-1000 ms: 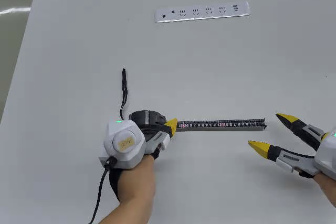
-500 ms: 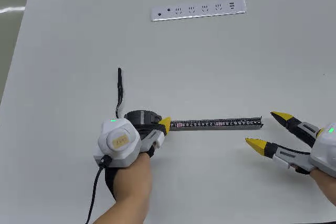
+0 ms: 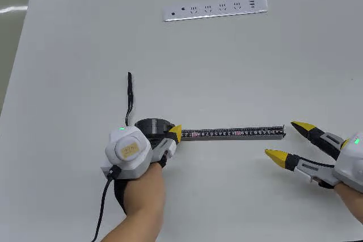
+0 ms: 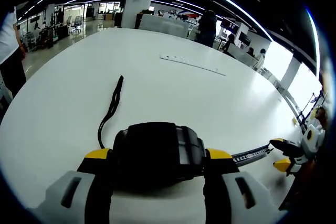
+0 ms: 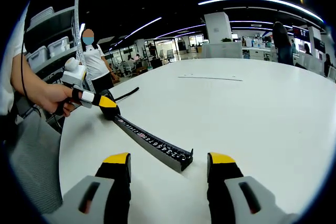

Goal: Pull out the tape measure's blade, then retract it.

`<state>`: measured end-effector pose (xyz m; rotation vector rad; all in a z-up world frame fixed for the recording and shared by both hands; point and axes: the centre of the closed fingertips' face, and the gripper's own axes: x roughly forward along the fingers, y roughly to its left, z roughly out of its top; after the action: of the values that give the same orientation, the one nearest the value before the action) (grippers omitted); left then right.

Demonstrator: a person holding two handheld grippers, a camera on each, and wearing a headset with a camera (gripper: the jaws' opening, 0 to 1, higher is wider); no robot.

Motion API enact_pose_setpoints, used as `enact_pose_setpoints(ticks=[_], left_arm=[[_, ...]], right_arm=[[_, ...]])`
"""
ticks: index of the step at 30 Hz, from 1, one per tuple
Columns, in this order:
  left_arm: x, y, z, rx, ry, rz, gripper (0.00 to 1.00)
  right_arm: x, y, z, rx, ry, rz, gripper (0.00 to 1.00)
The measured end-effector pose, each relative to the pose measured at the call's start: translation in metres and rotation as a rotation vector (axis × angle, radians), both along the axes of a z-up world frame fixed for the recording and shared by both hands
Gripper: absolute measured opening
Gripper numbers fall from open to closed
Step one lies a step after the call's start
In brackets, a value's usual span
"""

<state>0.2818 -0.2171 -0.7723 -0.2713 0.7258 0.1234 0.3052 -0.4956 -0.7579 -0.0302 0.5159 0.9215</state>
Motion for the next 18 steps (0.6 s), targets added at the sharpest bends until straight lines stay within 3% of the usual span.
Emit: enact_pose_setpoints(ticks=[9,18], left_arm=[[0.0004,0.0003,-0.0026,0.015,0.019,0.001,0.68],[-0.0005,0.0006,-0.0041,-0.002,0.027,0.025,0.68]], right_arm=[[0.0016,-0.0022,-0.0025,0.005,-0.003,0.013,0.58],[0.0009,-0.0005,-0.0049,0.007,-0.008,0.044,0.55]])
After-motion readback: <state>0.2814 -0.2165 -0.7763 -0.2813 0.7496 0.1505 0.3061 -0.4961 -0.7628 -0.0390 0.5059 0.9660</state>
